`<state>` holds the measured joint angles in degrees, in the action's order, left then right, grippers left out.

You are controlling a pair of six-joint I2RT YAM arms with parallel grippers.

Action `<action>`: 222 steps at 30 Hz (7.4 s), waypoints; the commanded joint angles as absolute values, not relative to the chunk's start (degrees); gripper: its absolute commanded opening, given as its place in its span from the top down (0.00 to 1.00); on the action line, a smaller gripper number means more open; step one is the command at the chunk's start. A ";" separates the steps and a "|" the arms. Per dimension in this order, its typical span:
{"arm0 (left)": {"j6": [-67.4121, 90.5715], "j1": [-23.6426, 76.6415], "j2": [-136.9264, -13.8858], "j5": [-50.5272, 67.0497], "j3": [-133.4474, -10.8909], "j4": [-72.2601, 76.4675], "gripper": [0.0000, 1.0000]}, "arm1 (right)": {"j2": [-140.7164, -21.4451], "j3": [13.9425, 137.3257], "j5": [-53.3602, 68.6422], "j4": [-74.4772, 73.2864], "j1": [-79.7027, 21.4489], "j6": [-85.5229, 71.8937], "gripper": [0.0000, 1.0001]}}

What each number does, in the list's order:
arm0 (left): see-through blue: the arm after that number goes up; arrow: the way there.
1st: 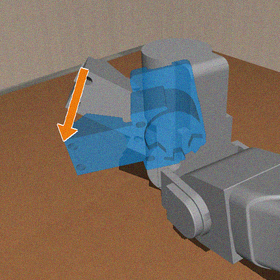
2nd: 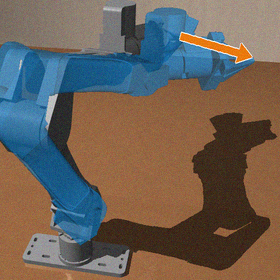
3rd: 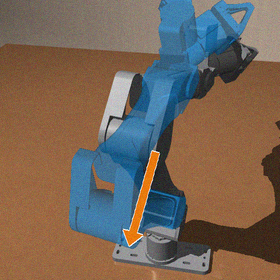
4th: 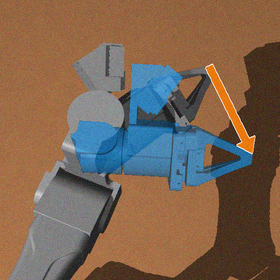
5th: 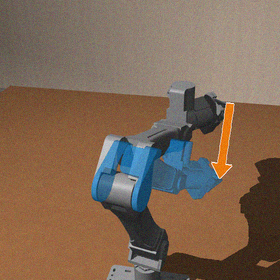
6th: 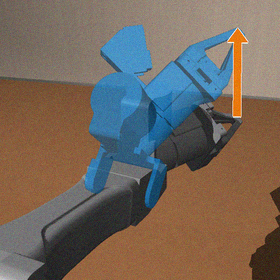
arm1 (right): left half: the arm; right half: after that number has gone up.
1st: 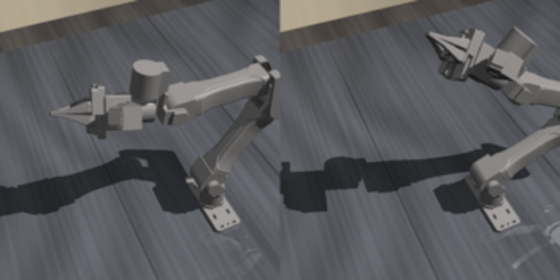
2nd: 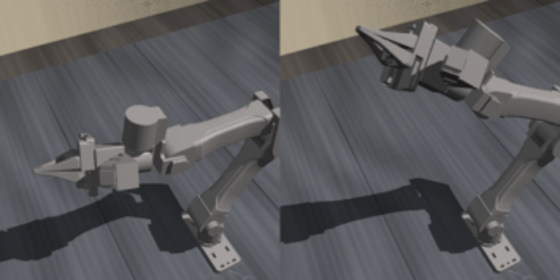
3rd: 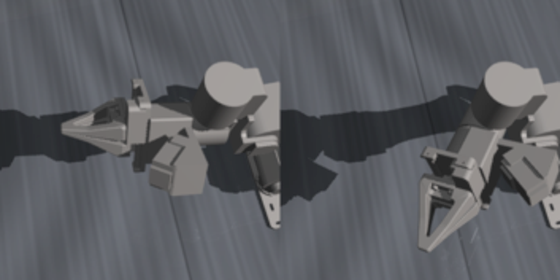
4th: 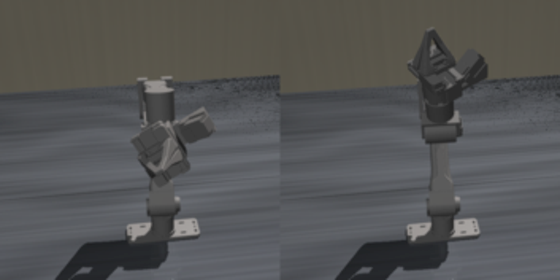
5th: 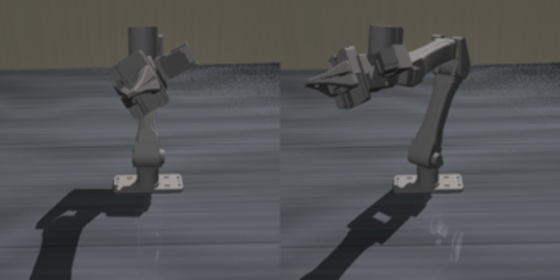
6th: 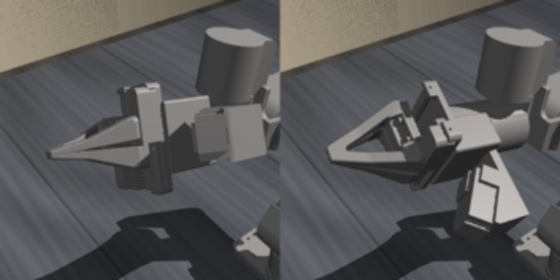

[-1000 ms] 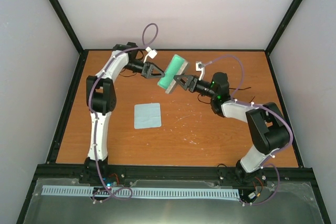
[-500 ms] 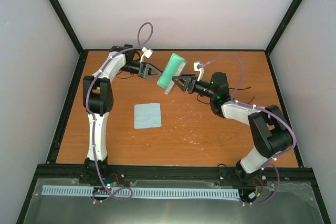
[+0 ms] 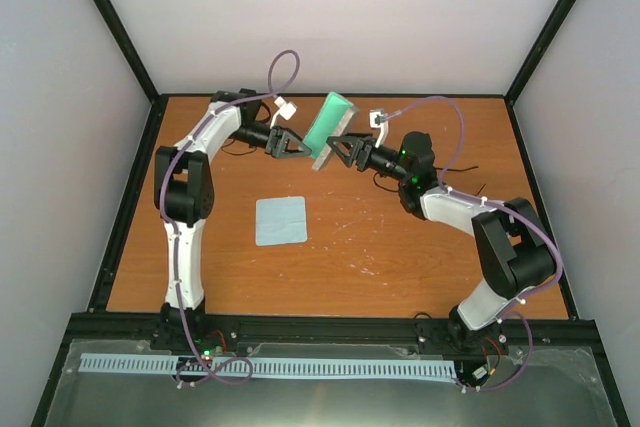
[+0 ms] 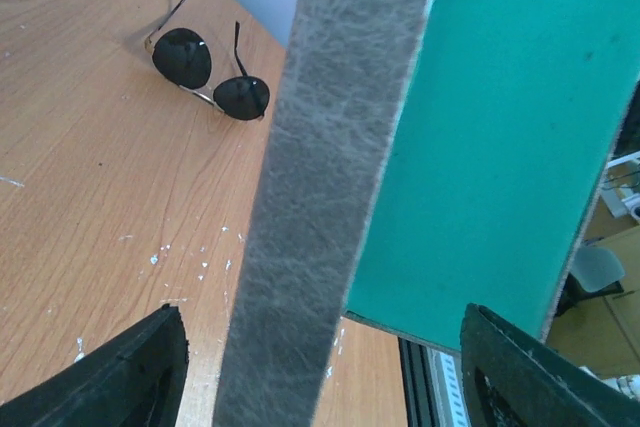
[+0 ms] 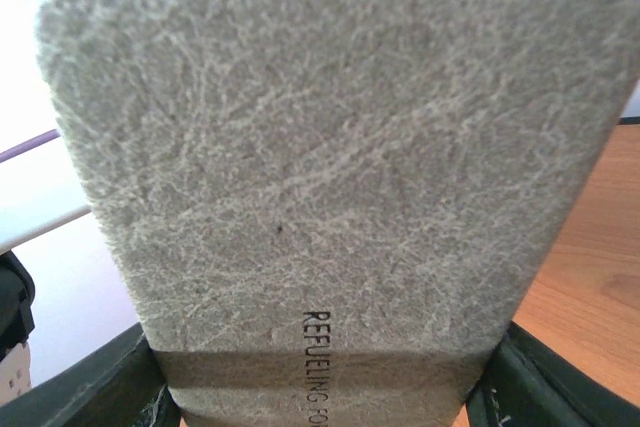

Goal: Organize the sunglasses
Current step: Open the sunglasses case, then place the sunglasses case at the center of the board, then fold the glasses cleaning cloth at the center of the board.

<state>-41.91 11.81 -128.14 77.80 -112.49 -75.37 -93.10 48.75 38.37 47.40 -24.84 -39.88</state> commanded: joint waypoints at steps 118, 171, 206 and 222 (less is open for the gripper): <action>-34.91 31.47 -115.38 2.05 -105.85 -41.69 0.01 | -53.26 36.42 -0.39 -14.49 -23.10 -19.63 0.01; -23.35 -0.75 -95.19 27.81 -66.45 -34.30 0.59 | -136.24 114.42 7.98 -54.19 -43.42 -10.83 0.63; -25.42 -0.88 -97.37 30.70 -64.28 -34.36 0.60 | -140.10 113.81 7.38 -54.77 -45.84 -11.90 0.97; -32.21 2.11 -103.10 27.22 -63.28 -35.27 0.60 | -137.55 113.92 1.80 -53.36 -45.50 -13.87 0.97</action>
